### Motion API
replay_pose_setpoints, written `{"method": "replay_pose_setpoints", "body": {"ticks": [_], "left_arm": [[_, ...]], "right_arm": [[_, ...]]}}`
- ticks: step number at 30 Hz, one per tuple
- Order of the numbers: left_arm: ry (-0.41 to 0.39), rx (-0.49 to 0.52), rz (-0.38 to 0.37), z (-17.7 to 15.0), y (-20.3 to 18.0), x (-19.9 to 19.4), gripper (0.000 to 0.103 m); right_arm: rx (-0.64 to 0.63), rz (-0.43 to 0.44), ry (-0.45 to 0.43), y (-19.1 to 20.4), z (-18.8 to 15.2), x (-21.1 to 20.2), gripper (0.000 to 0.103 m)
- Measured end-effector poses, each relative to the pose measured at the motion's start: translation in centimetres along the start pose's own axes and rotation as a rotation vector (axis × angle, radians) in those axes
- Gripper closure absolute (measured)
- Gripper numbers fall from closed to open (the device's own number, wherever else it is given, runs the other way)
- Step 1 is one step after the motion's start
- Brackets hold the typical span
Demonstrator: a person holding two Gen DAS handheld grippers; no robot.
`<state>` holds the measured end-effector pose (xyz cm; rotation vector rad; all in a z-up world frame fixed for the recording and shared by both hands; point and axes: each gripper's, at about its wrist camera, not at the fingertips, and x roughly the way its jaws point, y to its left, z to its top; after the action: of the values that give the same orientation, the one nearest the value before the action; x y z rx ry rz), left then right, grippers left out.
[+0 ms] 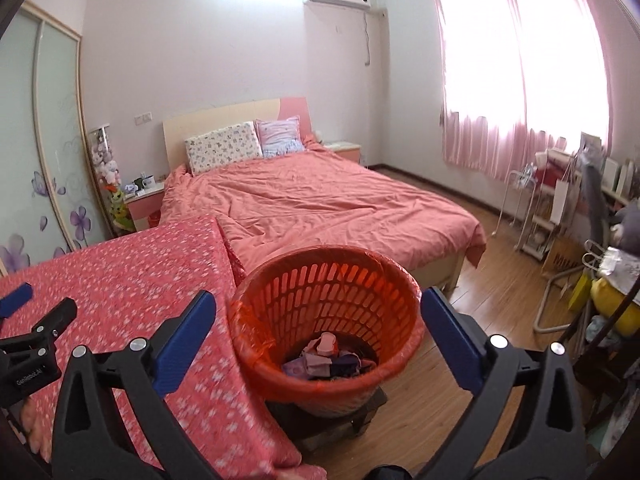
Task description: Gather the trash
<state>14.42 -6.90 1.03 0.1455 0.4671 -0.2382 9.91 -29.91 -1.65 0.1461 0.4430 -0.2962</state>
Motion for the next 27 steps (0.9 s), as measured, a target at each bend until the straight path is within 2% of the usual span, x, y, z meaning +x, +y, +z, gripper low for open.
{"method": "replay_pose_setpoints", "body": {"ticks": [3, 13, 27], "left_arm": [[-0.016, 0.006, 0.059, -1.6, 1.3, -2.5, 0.004], [-0.006, -0.111, 0.148, -6.2, 4.5, -8.2, 0.004], [0.025, -0.185, 0.166, -8.3, 6.1, -11.2, 0.004]], "right_arm": [[0.003, 0.006, -0.017, 0.9, -1.0, -2.0, 0.002], [-0.029, -0.064, -0.082, 4.0, -4.0, -6.1, 0.002], [0.011, -0.089, -0.015, 4.7, -5.7, -6.9, 0.002]]}}
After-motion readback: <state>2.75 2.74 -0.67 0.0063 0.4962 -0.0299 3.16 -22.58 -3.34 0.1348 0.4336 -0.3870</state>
